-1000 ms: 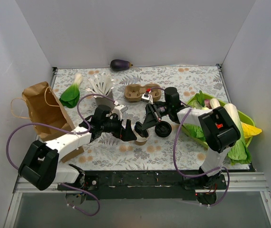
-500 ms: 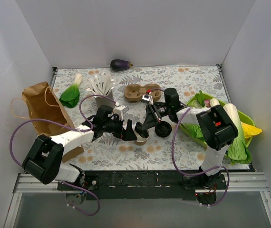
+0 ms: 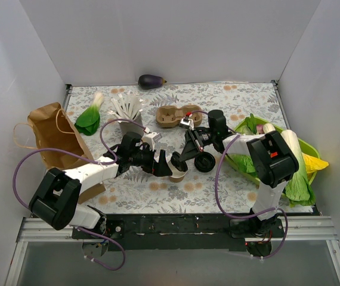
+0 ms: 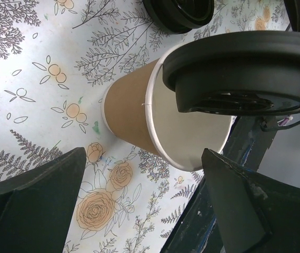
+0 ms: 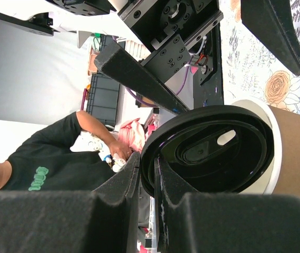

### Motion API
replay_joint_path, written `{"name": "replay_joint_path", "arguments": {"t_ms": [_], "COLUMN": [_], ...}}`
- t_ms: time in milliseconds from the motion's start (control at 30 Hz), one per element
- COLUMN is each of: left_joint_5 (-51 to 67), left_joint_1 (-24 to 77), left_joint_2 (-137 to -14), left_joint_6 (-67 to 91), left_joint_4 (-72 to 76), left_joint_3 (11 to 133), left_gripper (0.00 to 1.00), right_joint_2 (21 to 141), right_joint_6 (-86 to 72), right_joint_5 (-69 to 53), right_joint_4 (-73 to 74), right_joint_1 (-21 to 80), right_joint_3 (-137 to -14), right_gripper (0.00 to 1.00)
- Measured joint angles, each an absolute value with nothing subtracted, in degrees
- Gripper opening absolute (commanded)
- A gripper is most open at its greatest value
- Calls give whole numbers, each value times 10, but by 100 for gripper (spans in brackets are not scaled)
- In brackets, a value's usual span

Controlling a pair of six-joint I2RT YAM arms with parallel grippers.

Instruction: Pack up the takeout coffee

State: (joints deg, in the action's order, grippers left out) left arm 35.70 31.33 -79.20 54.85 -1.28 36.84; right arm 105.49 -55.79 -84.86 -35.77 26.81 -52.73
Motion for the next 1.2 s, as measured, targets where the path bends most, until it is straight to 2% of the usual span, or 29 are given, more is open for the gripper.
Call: {"name": "replay_joint_path", "arguments": {"t_ms": [500, 1200], "left_joint_5": [356, 356], "left_joint_1": [313, 313], "left_joint_2": [-792, -794], "left_joint_6": [549, 548], "left_joint_4": [-12, -12], "left_joint_3": [369, 373], "left_gripper": [93, 93], "right_joint_2": [1055, 1054], "right_joint_6": [-547, -380], "right_joint_5": [-855, -840], "right_joint_4": [-337, -145], "right_joint_1": [257, 233], "right_joint_3": [-527, -550], "right_gripper": [22, 26]}}
